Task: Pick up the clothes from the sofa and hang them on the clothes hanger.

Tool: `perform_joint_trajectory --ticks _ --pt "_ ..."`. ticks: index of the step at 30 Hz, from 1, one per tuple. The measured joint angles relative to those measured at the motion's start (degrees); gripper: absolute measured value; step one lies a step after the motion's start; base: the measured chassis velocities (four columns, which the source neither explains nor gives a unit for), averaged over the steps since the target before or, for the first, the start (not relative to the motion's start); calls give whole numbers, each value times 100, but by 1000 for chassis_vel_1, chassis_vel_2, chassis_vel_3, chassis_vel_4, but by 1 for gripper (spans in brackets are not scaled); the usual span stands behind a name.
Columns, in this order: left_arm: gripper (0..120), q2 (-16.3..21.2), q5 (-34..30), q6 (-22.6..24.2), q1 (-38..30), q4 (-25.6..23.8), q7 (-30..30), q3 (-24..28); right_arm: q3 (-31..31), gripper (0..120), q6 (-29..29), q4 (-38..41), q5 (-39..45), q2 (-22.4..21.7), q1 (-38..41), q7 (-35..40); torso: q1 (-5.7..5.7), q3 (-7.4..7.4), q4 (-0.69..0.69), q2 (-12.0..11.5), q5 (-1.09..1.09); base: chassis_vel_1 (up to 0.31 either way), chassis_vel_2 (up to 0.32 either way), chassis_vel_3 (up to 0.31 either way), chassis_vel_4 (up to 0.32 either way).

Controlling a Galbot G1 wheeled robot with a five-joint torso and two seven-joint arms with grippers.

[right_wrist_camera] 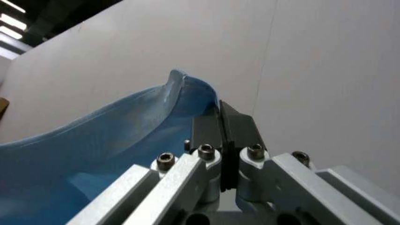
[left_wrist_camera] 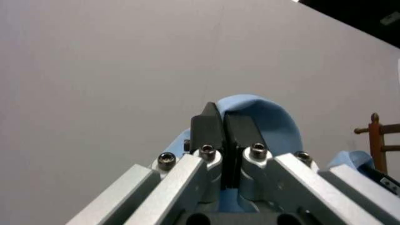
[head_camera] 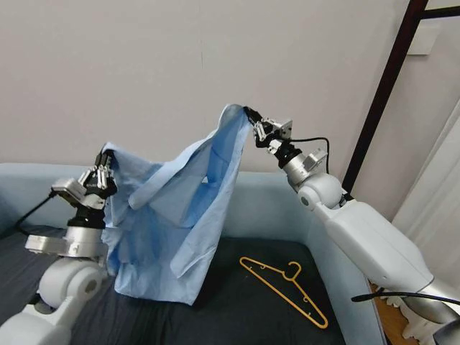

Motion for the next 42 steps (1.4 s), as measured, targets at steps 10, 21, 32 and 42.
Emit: perform_joint_trajectory --ticks 10,21,32,42 --pt "0 -1275 481 94 1028 1121 641 320 -217 0 161 113 -586 23 -945 6 0 1 2 0 -2 0 0 0 0" --pt "9 -2426 3618 -432 831 3541 -127 1055 -591 0 266 66 -758 403 -1740 -1 0 0 1 0 0 0 0 0 0" --pt "50 -2320 5474 -716 919 4013 -1666 802 -555 0 -5 341 -369 488 -1724 190 0 0 1 0 0 0 0 0 0" --pt "87 -2246 6083 -1300 1721 3521 -1764 654 -445 0 -189 559 -286 485 -1505 430 0 0 4 0 -2 0 0 0 0"
